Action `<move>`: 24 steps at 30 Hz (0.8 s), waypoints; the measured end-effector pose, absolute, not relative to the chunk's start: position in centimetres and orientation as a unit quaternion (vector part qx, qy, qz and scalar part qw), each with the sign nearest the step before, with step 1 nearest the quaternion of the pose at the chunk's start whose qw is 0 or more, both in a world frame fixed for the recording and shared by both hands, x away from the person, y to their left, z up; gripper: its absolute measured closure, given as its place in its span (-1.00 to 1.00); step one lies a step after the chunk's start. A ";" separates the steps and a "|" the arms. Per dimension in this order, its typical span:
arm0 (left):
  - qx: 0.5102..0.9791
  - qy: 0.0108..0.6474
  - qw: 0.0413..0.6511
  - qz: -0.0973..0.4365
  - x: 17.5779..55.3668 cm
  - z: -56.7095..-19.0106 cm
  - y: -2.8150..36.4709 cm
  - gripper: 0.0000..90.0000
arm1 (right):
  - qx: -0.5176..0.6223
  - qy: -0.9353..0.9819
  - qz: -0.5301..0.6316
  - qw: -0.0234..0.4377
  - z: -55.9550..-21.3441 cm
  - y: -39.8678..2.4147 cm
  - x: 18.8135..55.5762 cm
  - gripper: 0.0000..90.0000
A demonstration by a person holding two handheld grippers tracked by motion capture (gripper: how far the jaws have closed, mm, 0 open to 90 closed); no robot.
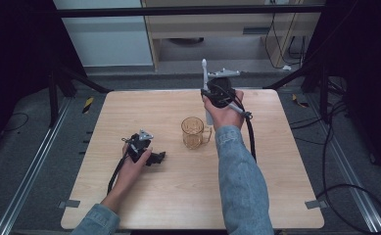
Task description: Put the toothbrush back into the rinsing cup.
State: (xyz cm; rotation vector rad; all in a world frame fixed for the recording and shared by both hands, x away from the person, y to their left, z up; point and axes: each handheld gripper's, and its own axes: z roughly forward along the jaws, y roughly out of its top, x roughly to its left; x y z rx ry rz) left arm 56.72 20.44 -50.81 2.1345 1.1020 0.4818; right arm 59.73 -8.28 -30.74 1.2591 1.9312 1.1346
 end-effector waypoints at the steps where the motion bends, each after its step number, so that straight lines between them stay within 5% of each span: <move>1: 0.820 0.423 0.339 0.185 56.7 -50.8 20.4 -1.00 | 0.470 0.721 0.423 0.282 -30.9 -8.2 59.8 0.50; 24: 0.820 0.423 0.338 0.185 56.8 -50.8 20.5 -1.00 | 0.462 0.722 0.434 0.278 -32.0 -5.9 60.7 0.50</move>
